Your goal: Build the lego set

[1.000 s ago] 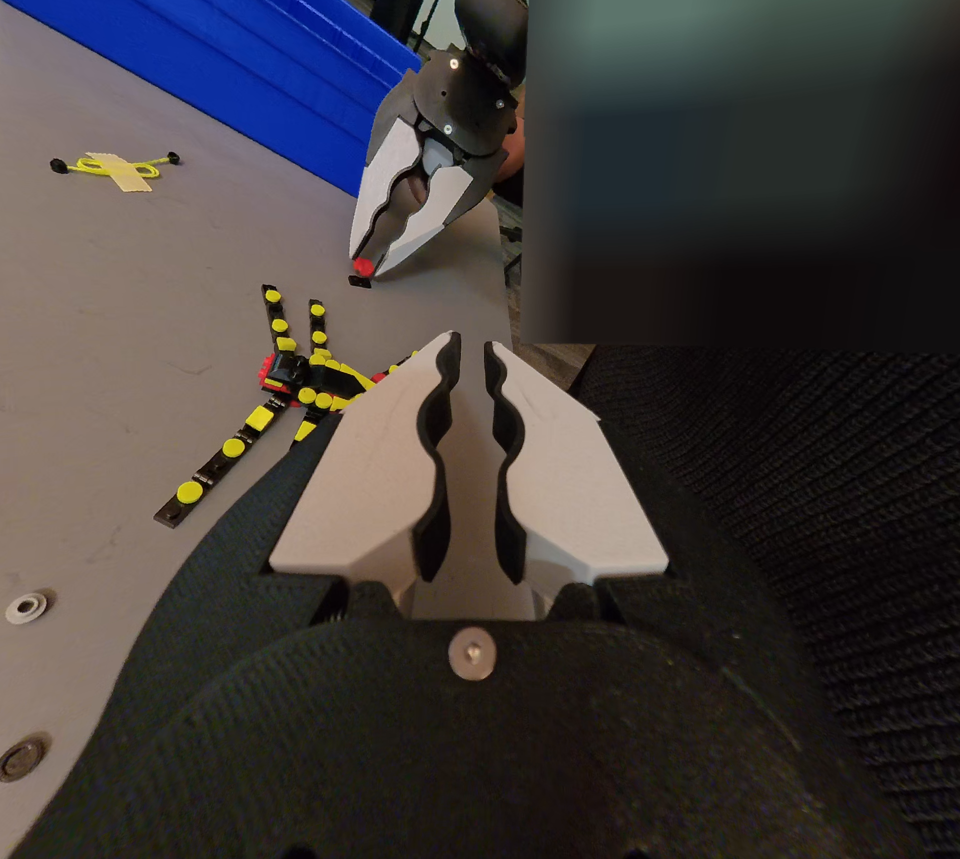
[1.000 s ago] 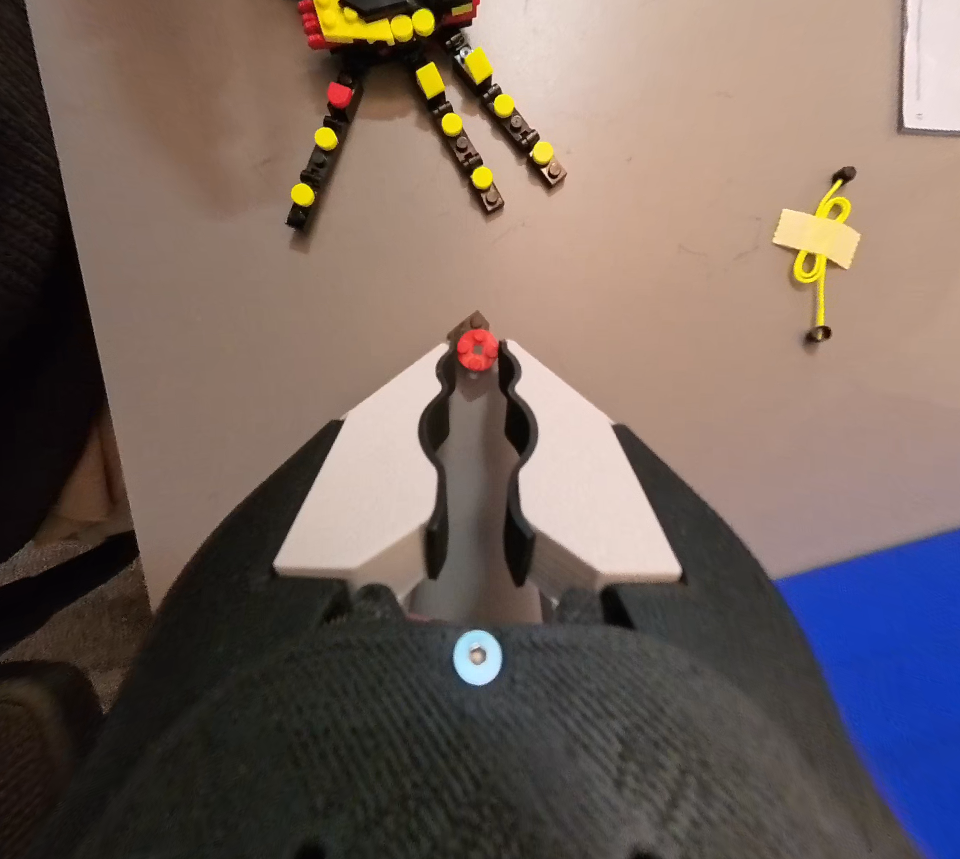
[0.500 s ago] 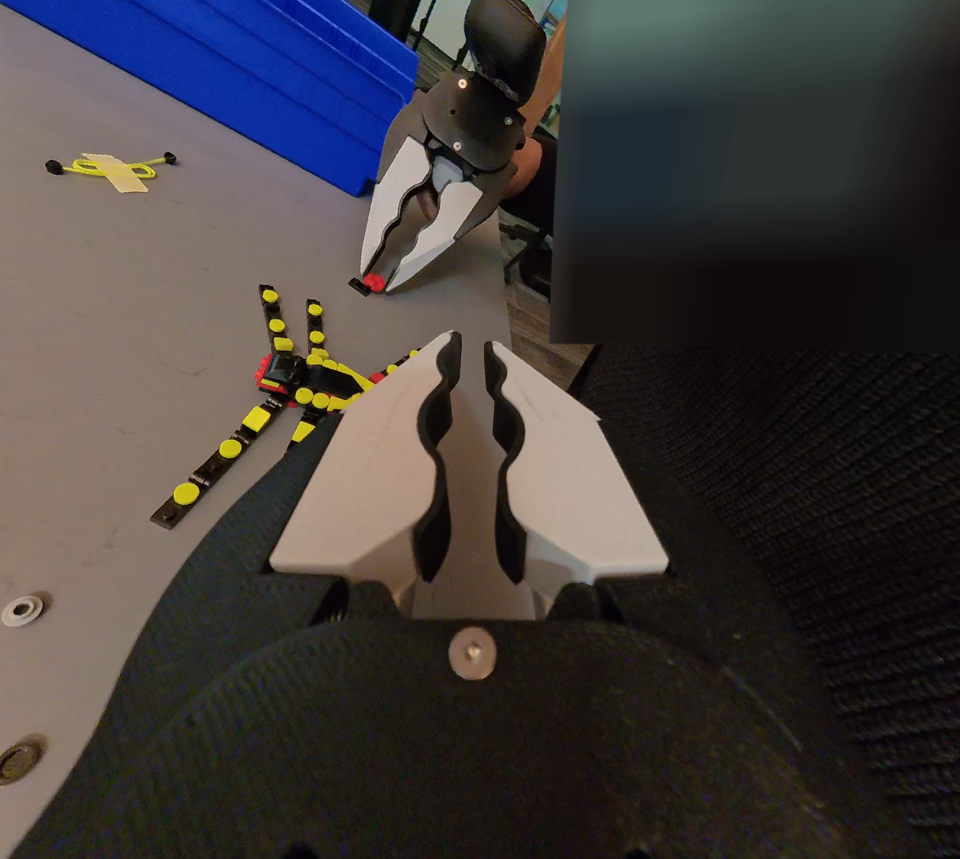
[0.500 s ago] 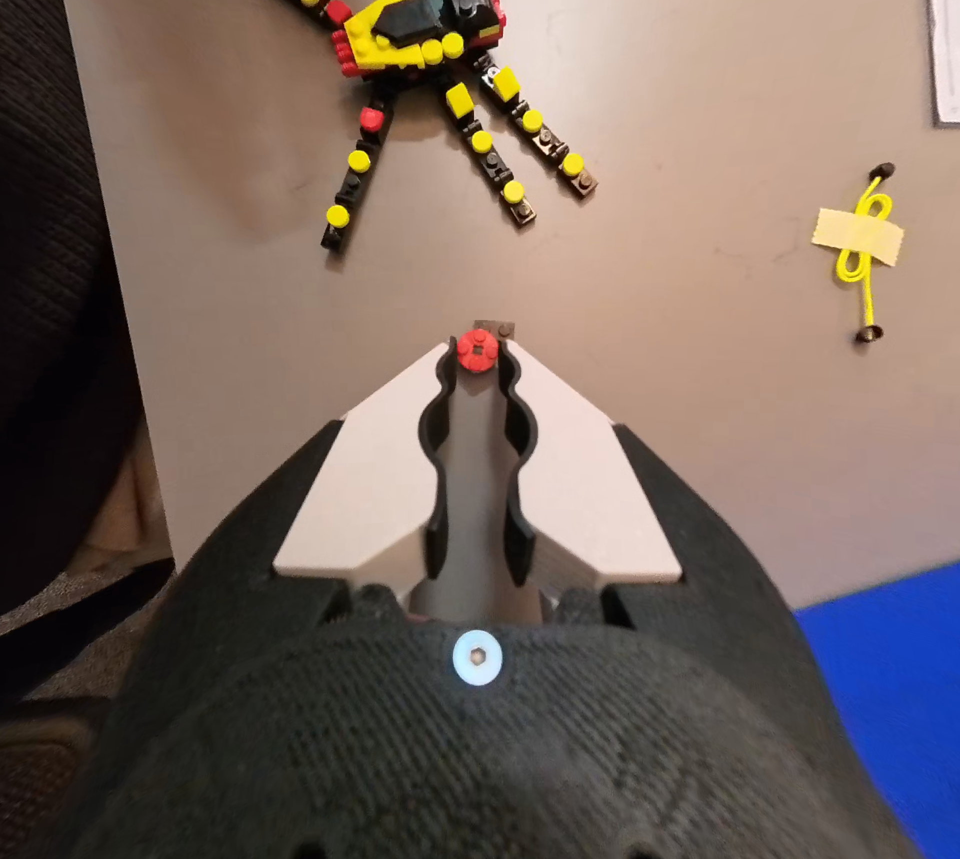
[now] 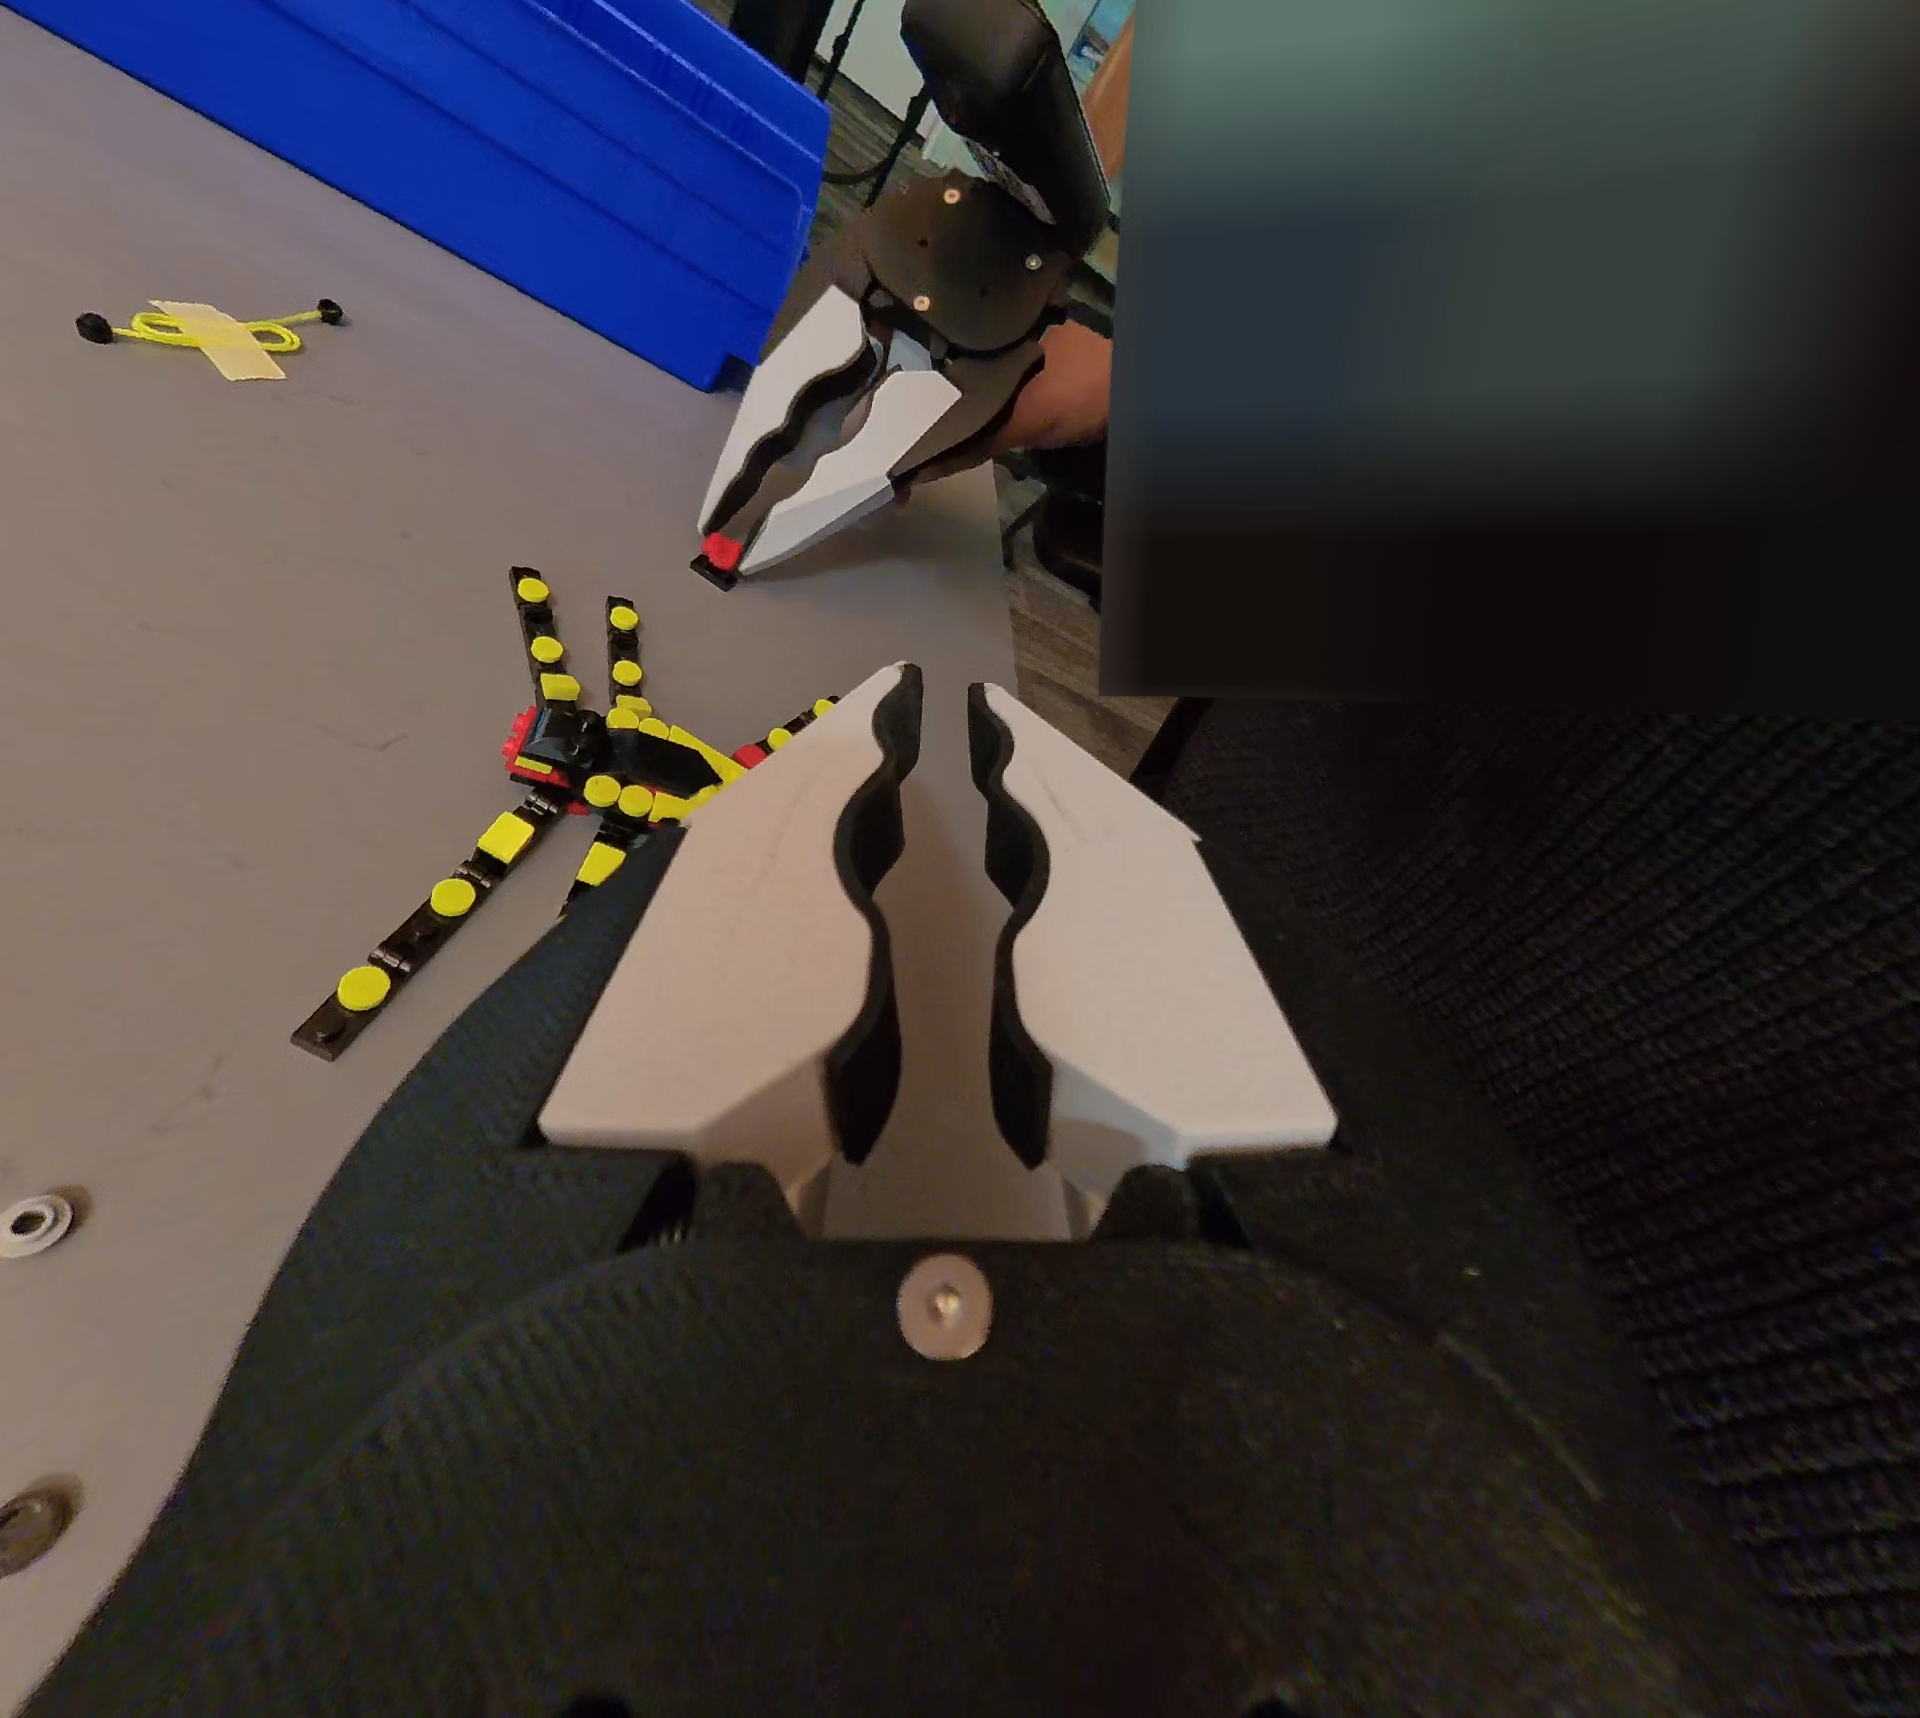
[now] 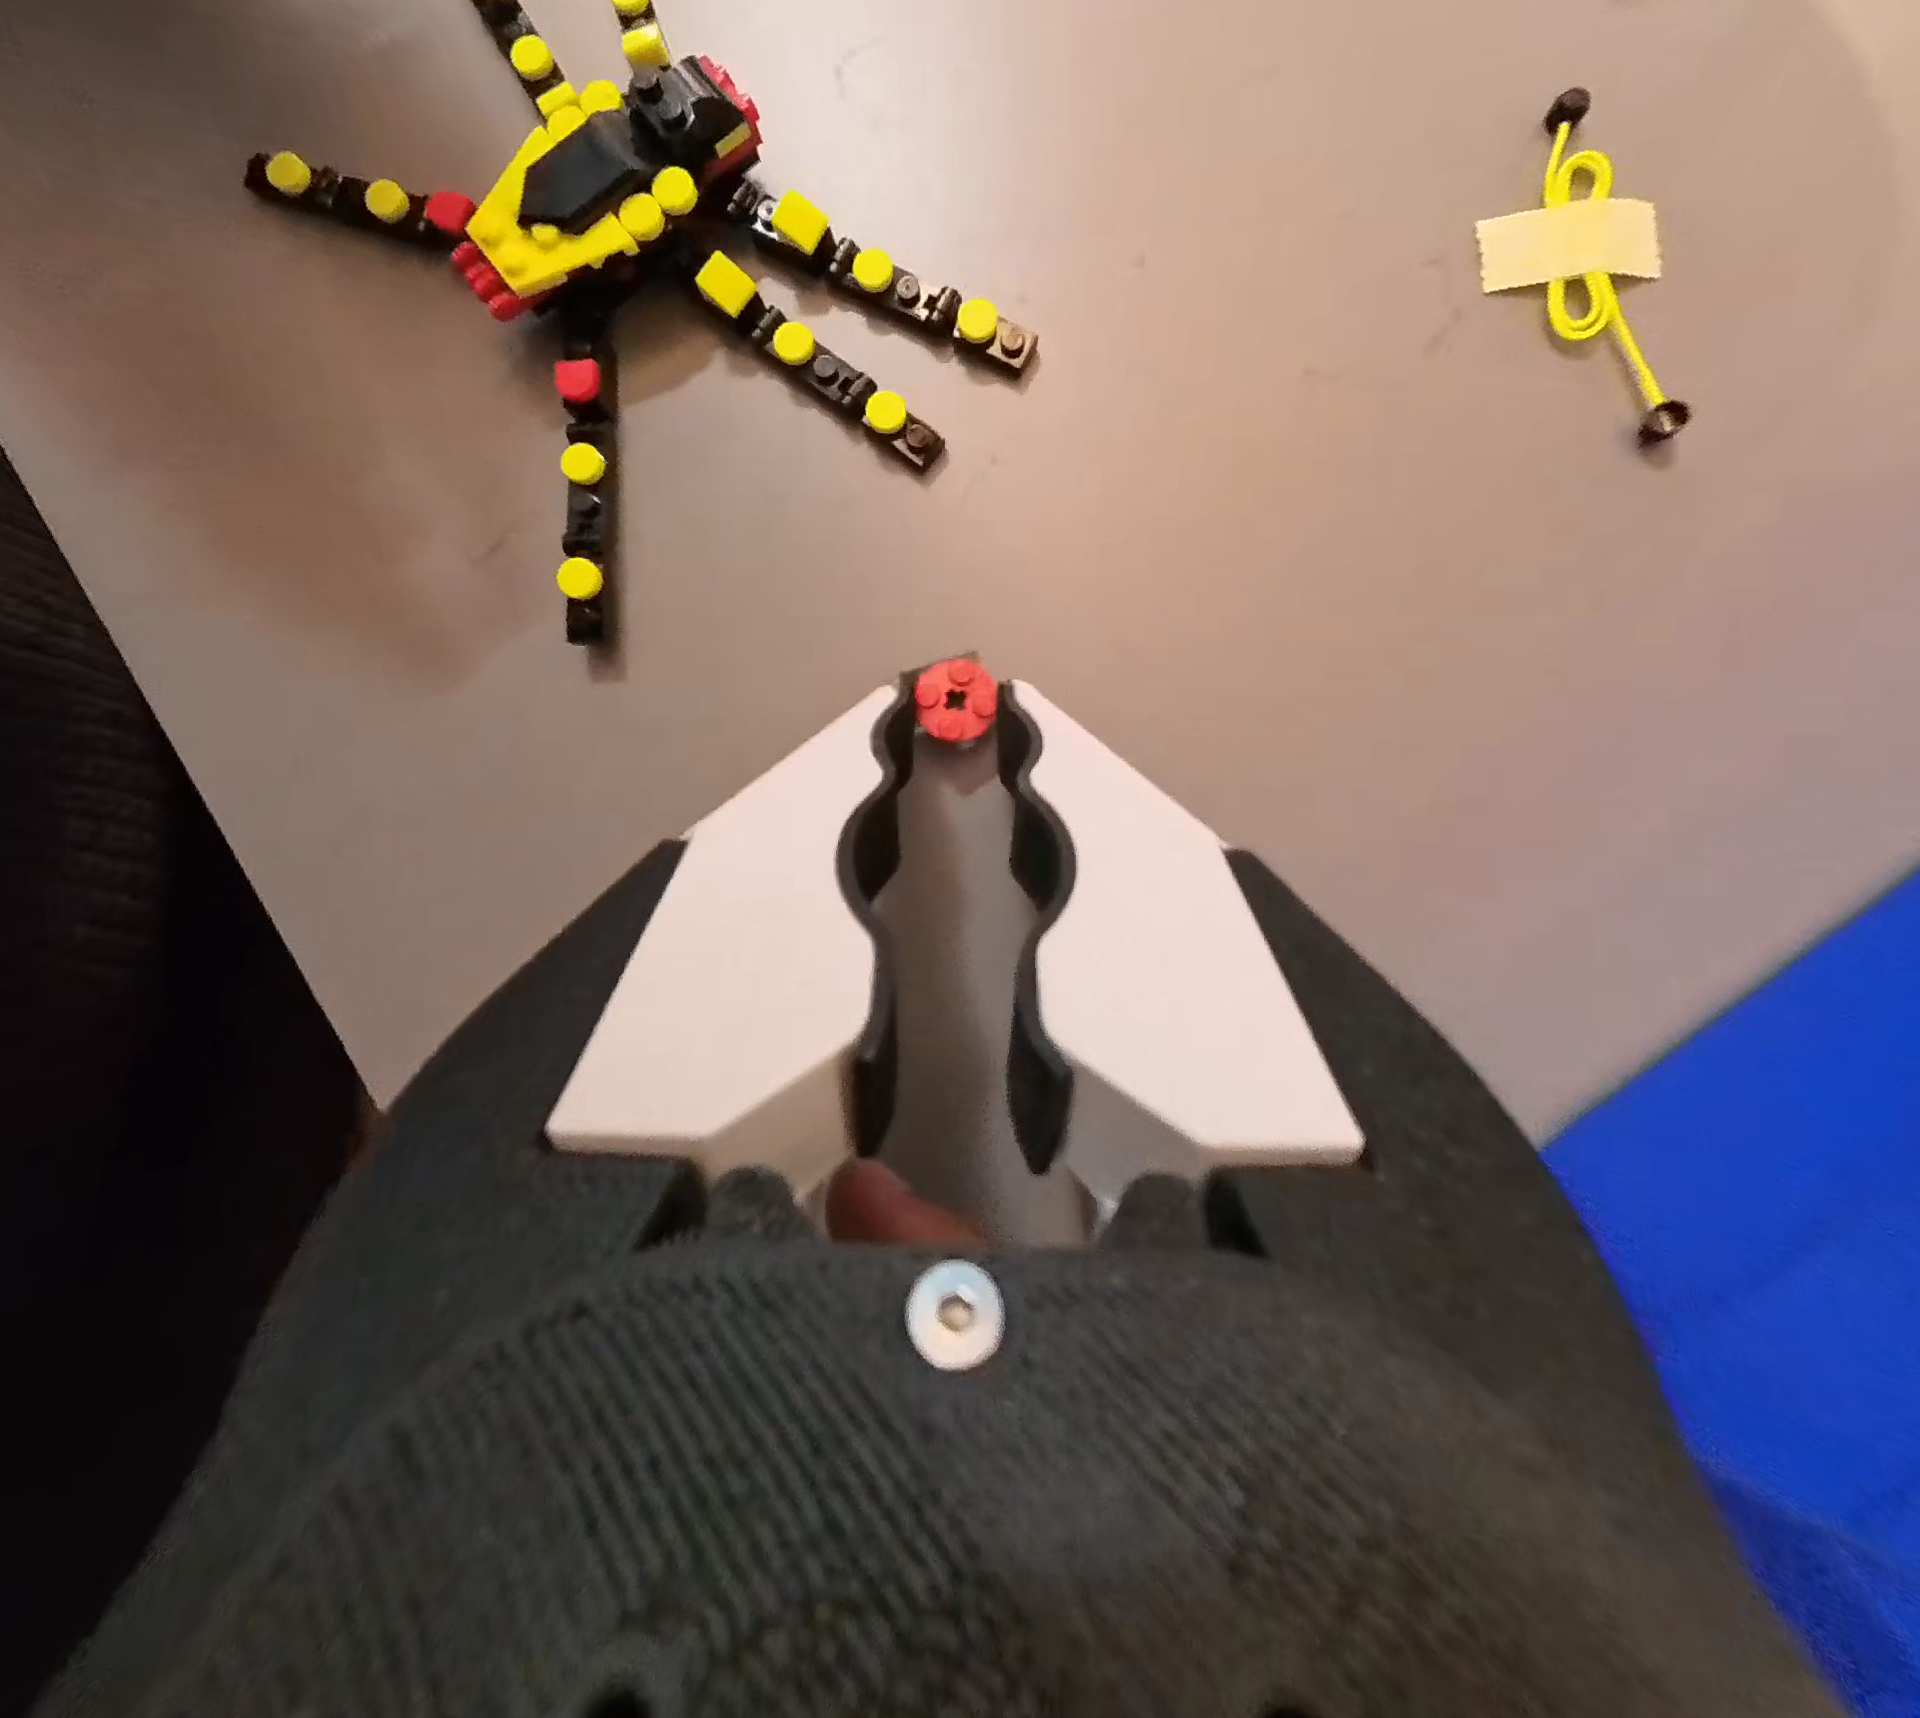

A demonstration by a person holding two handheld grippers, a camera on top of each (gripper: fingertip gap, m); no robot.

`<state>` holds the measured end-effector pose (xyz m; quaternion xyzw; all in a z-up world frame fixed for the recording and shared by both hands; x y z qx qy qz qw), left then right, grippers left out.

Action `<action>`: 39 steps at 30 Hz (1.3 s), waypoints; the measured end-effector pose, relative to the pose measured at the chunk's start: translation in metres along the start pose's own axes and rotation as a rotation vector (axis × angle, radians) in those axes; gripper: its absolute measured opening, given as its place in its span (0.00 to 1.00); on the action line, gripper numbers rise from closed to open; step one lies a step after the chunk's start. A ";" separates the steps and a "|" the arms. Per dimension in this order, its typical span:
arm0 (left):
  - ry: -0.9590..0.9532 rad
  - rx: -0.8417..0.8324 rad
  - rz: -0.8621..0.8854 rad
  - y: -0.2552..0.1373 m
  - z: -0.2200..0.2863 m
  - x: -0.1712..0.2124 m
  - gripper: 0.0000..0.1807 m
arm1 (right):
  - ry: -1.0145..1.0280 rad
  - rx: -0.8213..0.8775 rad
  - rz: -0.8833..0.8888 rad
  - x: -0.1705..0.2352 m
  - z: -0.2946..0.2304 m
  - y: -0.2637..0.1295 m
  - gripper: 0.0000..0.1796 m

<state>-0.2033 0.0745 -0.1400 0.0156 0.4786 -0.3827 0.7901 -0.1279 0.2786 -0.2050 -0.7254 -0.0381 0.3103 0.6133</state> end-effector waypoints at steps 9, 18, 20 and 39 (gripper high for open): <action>0.004 -0.003 -0.003 0.001 0.001 0.000 0.03 | 0.010 0.008 -0.009 -0.001 -0.001 0.001 0.08; 0.002 -0.003 -0.006 0.001 0.000 0.000 0.03 | 0.041 0.036 -0.038 -0.003 0.000 0.000 0.08; 0.003 -0.003 -0.005 0.001 0.000 0.000 0.03 | 0.059 0.037 -0.029 -0.005 0.000 -0.002 0.08; 0.013 0.014 -0.009 0.002 0.005 0.000 0.03 | 0.278 0.036 0.075 0.014 -0.007 -0.008 0.16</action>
Point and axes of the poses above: each gripper's, where its closed fingertips meet, y out along the fingers, x out of its underside, z = x × y across the jaws, the point moved 5 cm from there along -y, back along the fingers, and after that the axes turned 14 degrees about -z, right-handed, at the moved point
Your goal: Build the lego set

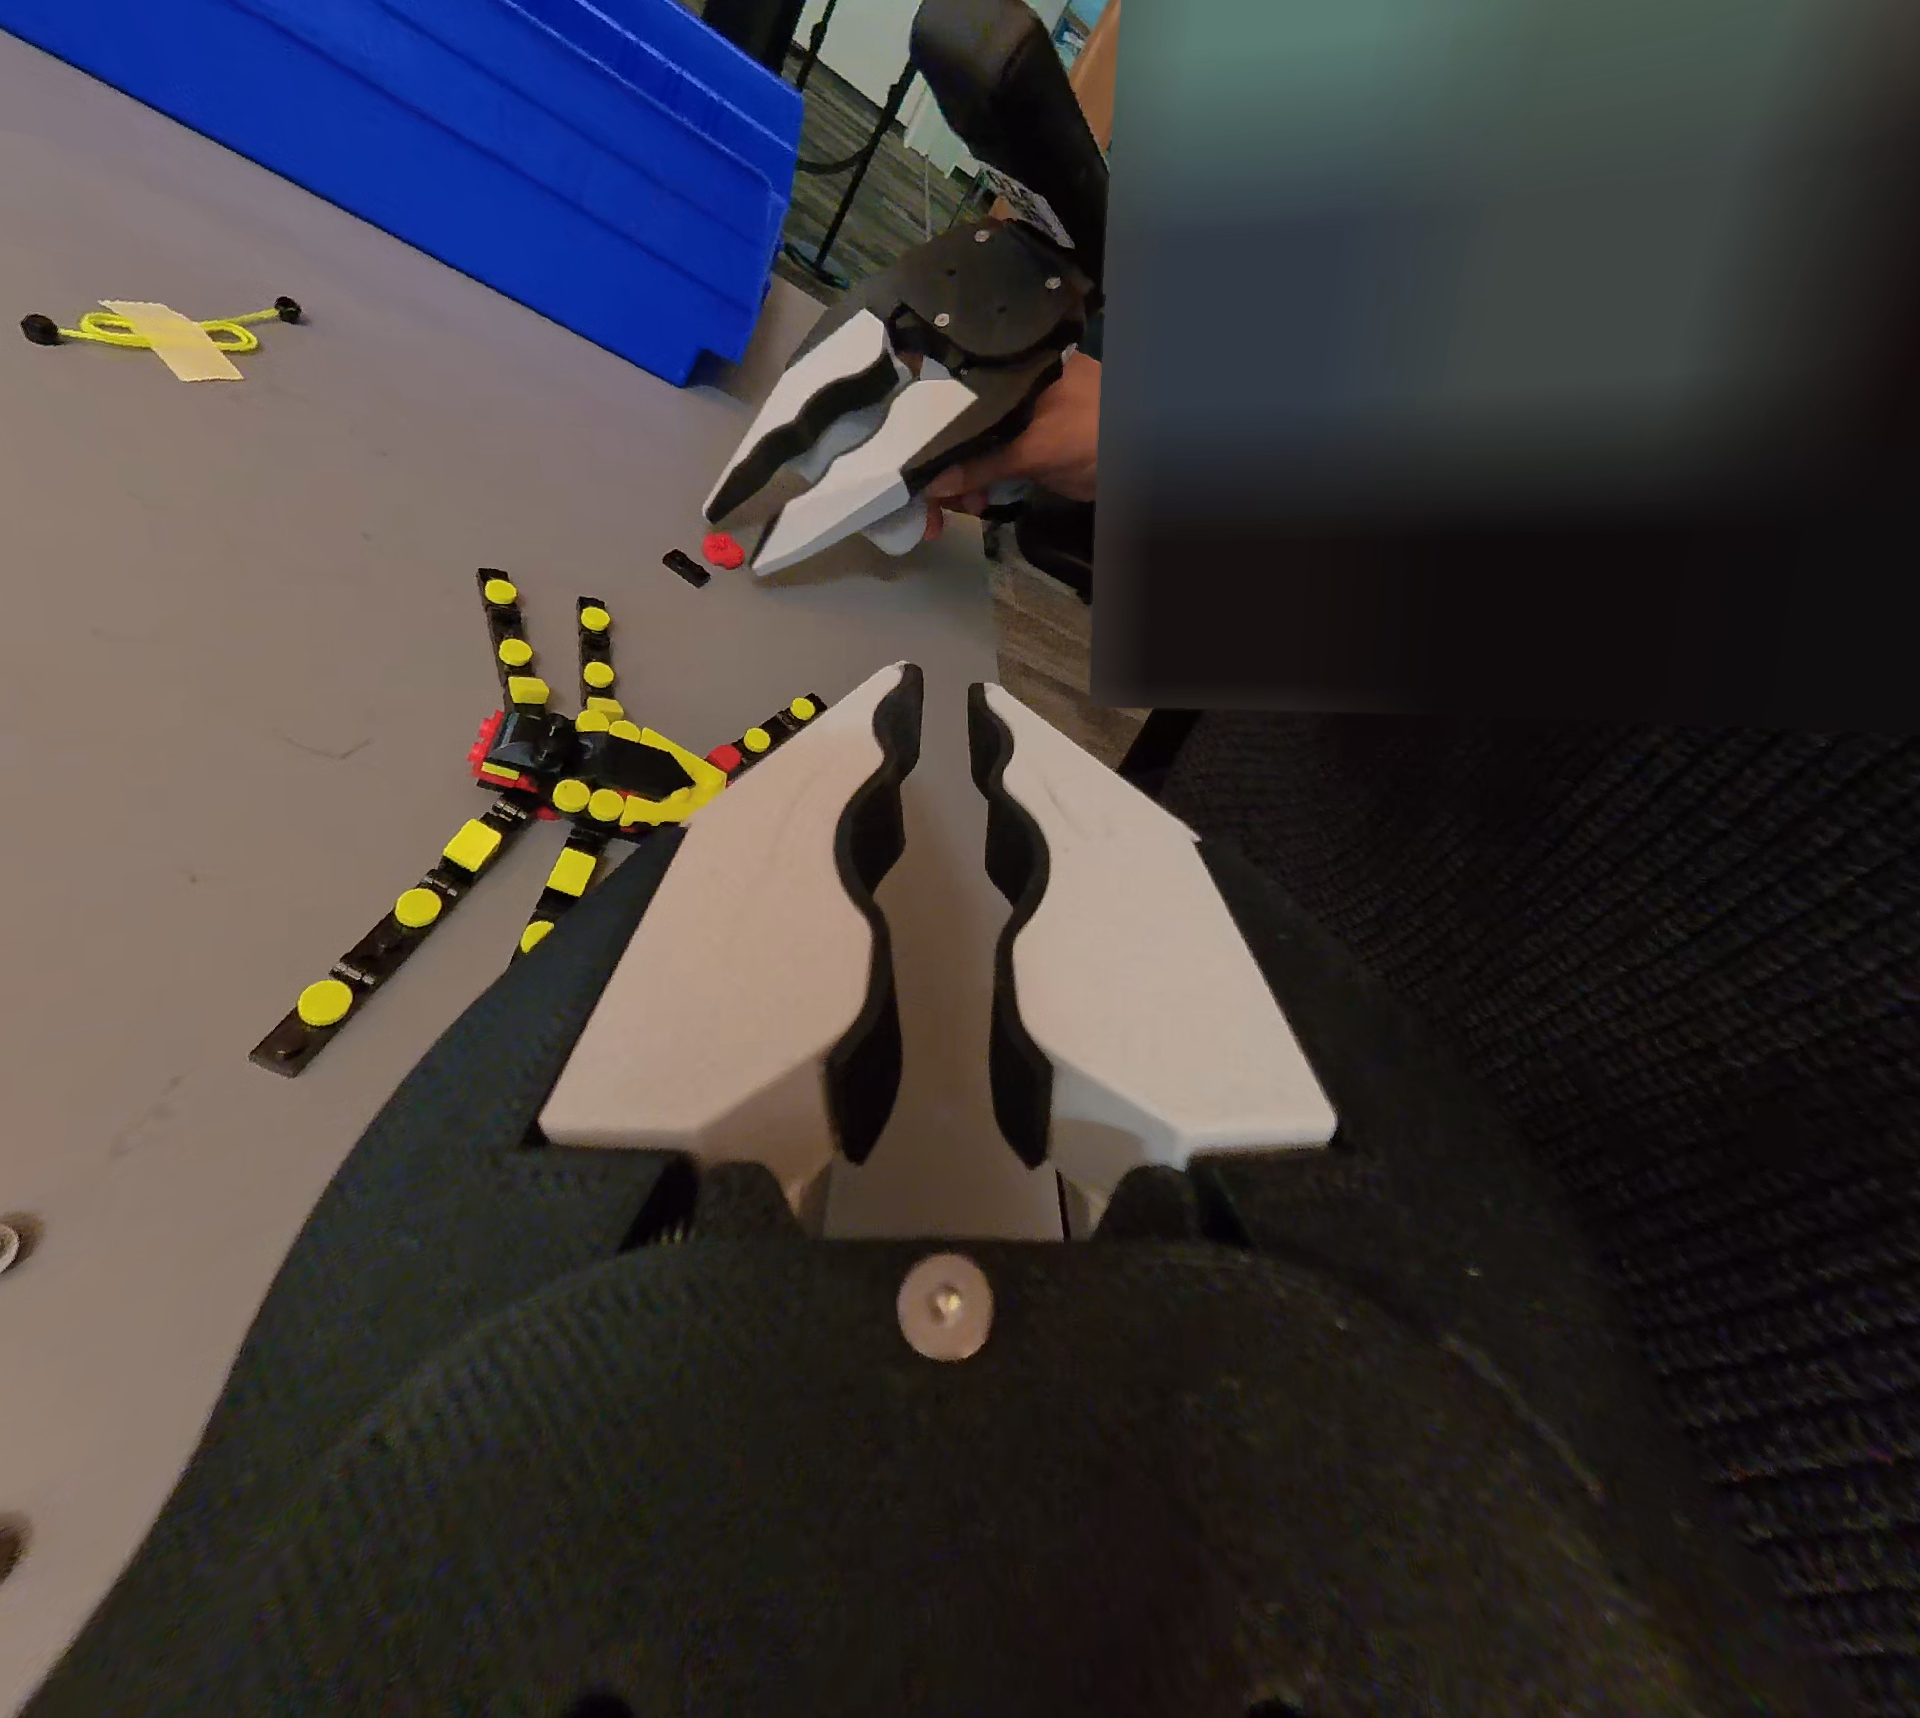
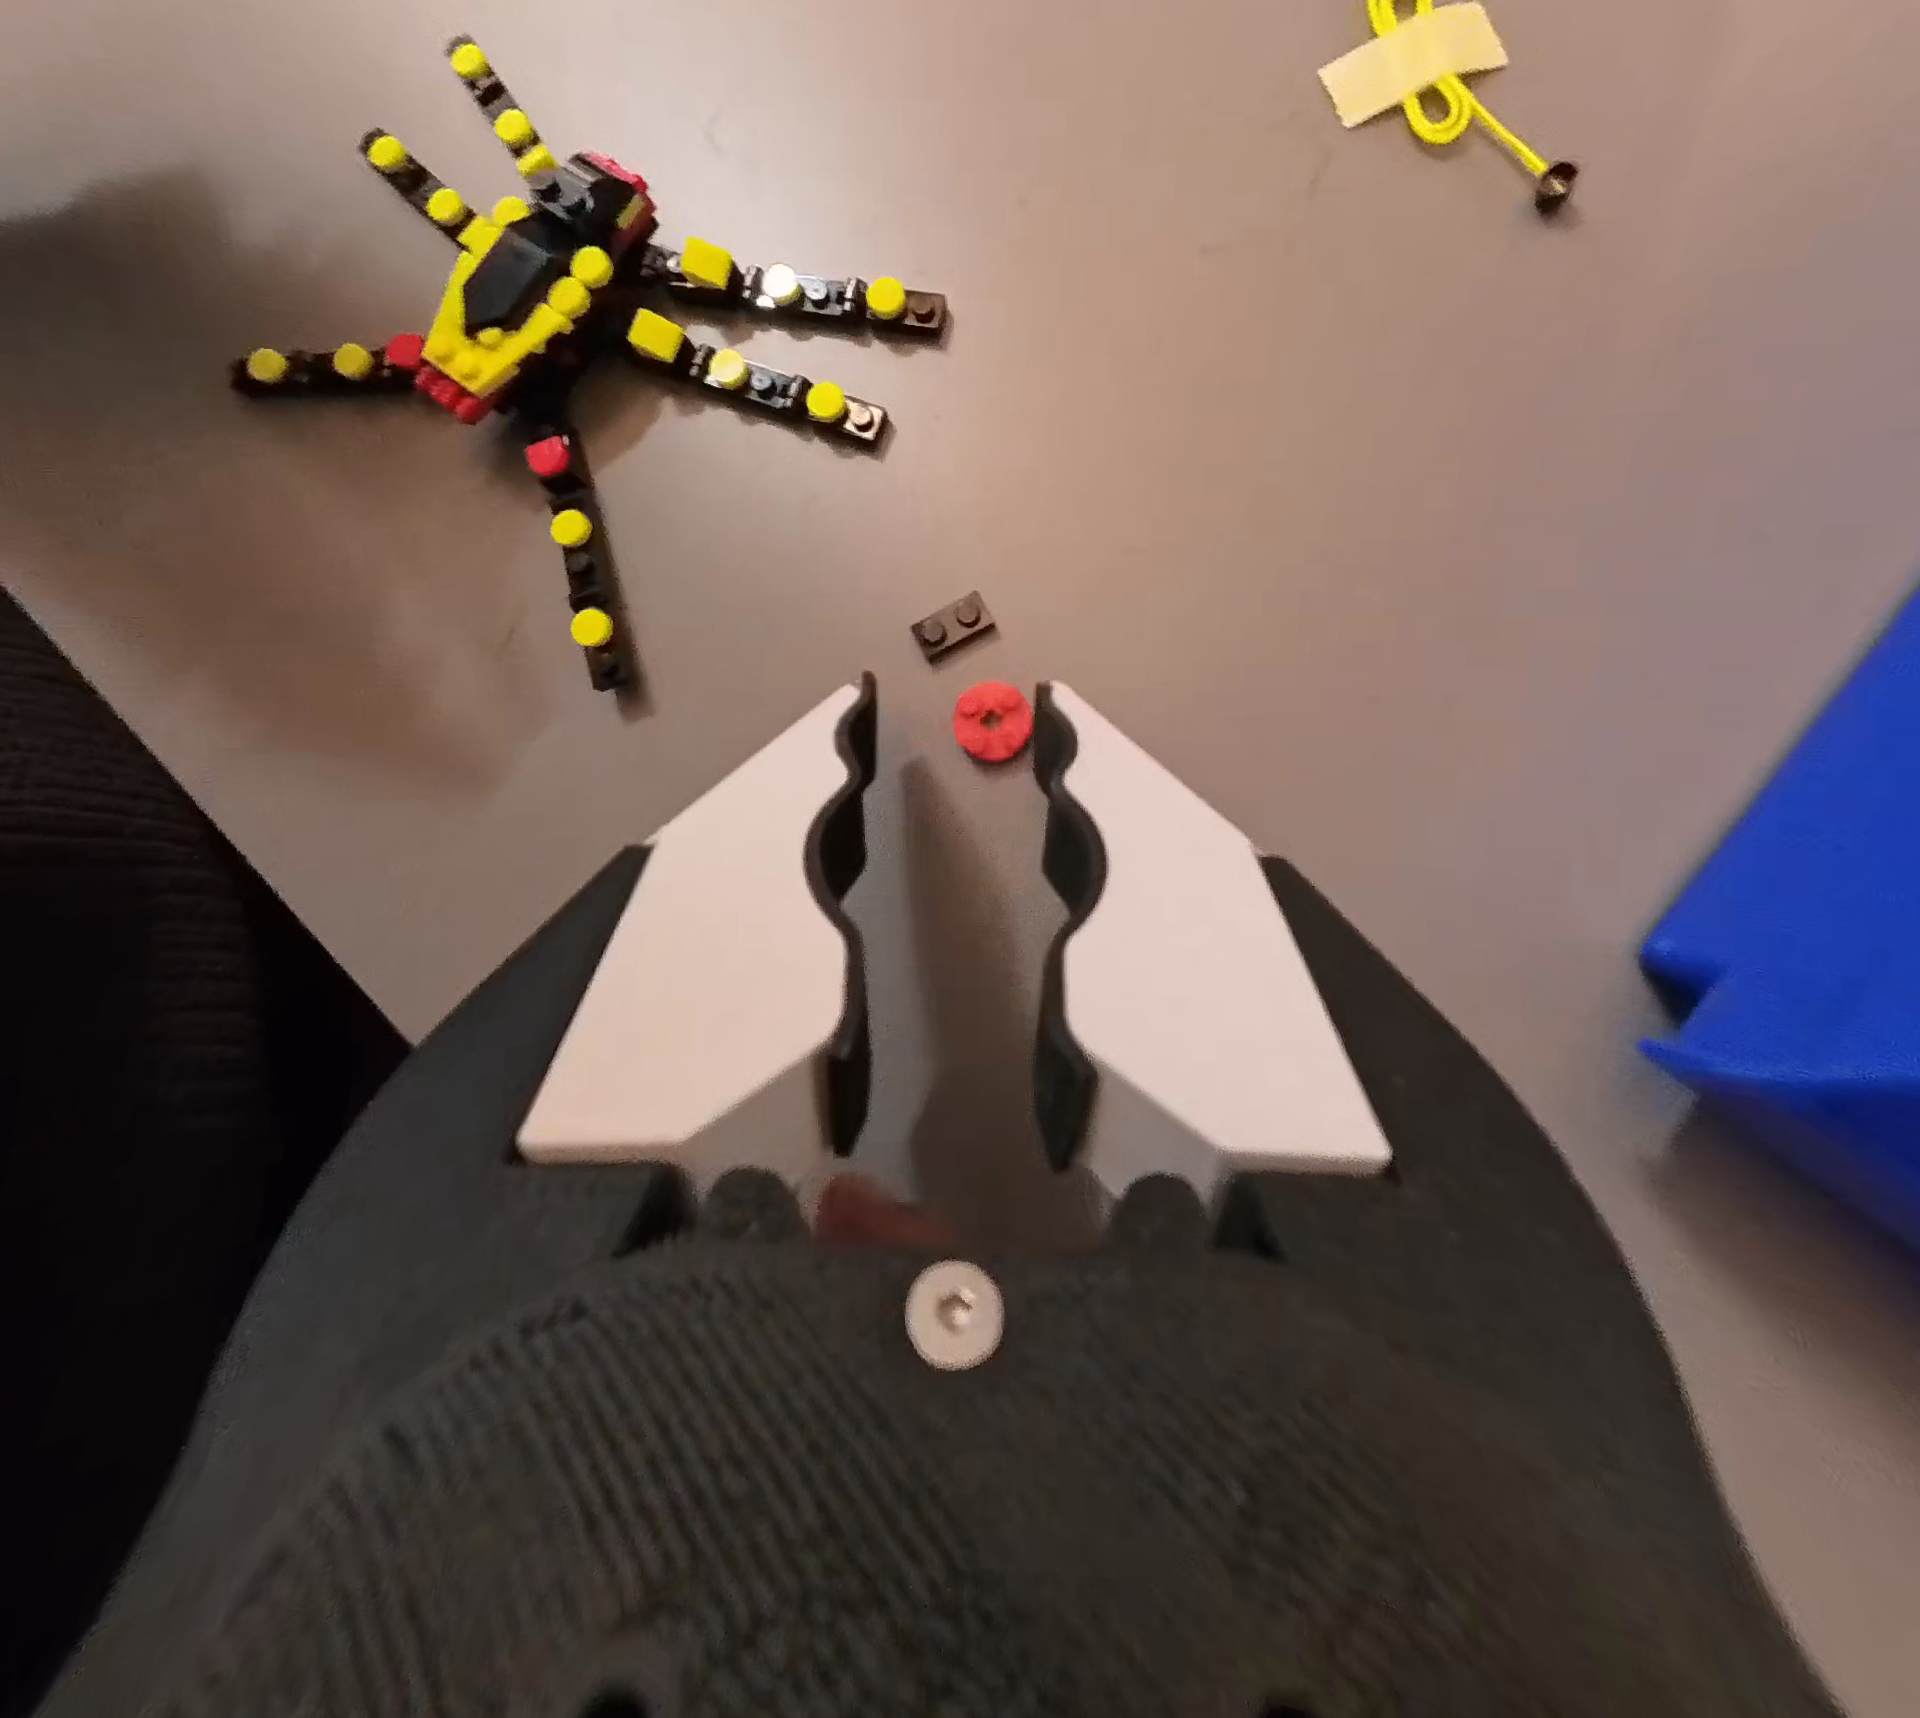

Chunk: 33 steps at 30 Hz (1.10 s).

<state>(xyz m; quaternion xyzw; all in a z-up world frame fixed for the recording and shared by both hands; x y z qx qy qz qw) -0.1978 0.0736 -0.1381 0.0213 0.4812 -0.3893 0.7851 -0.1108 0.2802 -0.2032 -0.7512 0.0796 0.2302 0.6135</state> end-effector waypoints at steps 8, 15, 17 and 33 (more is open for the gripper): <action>0.002 -0.004 -0.006 0.001 0.000 0.000 0.03 | -0.099 0.017 -0.014 0.008 0.013 -0.004 0.15; 0.000 -0.005 -0.006 0.001 -0.001 0.000 0.03 | -0.012 0.007 -0.011 0.001 0.008 -0.003 0.12; -0.001 -0.005 -0.005 0.001 -0.001 0.000 0.03 | 0.016 0.005 -0.018 0.000 0.006 -0.003 0.11; -0.002 -0.002 -0.004 0.001 -0.001 0.000 0.03 | 0.040 0.062 -0.089 0.001 0.004 0.006 0.08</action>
Point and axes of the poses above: each gripper's, where its closed fingertips meet, y out along the fingers, x out of its underside, z = x × y across the jaws, the point moved 5 cm from there along -y, back along the fingers, and after that the axes turned 14 degrees about -z, right-handed, at the moved point
